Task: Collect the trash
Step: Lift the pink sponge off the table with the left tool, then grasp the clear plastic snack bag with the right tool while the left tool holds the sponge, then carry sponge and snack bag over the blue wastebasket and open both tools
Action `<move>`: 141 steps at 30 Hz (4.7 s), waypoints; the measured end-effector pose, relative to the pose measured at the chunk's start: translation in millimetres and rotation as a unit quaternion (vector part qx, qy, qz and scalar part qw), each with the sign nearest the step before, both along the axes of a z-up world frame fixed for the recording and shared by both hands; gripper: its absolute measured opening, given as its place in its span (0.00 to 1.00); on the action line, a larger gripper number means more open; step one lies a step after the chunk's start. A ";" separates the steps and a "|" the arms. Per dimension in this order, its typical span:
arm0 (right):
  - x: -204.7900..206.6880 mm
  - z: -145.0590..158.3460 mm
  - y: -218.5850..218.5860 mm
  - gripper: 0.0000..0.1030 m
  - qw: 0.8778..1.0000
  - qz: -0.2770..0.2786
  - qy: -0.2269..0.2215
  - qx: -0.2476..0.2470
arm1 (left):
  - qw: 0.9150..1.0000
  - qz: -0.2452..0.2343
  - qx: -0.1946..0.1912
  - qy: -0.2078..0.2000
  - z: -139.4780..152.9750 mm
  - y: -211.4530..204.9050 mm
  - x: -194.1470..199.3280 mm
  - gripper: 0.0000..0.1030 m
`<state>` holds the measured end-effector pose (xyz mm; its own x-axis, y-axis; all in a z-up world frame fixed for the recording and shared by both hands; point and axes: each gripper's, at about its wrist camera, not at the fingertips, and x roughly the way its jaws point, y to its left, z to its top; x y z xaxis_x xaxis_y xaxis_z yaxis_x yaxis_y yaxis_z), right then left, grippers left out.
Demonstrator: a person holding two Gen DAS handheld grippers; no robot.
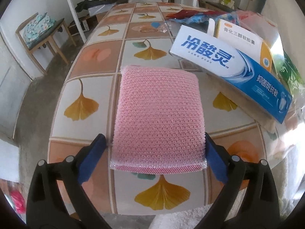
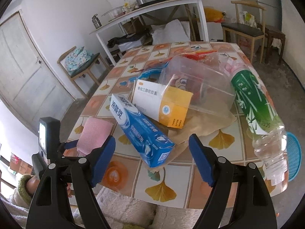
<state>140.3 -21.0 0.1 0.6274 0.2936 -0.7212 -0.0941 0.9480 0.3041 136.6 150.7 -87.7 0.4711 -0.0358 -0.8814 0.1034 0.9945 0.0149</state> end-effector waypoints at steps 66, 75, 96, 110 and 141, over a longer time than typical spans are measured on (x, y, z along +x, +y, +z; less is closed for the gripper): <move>171.9 15.9 -22.4 0.08 0.844 0.308 -0.022 -0.439 | 0.990 -0.007 -0.132 -0.054 32.3 52.8 -4.7 0.76; 130.9 47.2 -25.4 0.05 0.840 0.274 -0.088 -0.461 | 0.987 -0.013 -0.132 -0.093 60.0 49.0 -27.2 0.76; -46.1 139.3 -187.4 0.05 0.937 -0.038 -0.202 -0.284 | 0.914 -0.307 -0.213 -0.159 197.8 -148.1 -7.2 0.76; -136.2 5.6 -362.2 0.05 0.946 -0.301 -0.057 -0.104 | 0.868 -0.469 -0.112 0.119 108.4 -532.6 58.6 0.76; -160.6 -182.3 -471.7 0.35 0.878 -0.470 0.071 0.054 | 0.873 -0.434 -0.105 0.197 21.1 -689.0 68.7 0.87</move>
<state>-20.3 -492.8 -182.2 0.5345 -0.2340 -0.8122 0.7610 0.5513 0.3420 205.4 -538.2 -66.7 -0.1523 -0.4091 -0.8997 0.7754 0.5149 -0.3654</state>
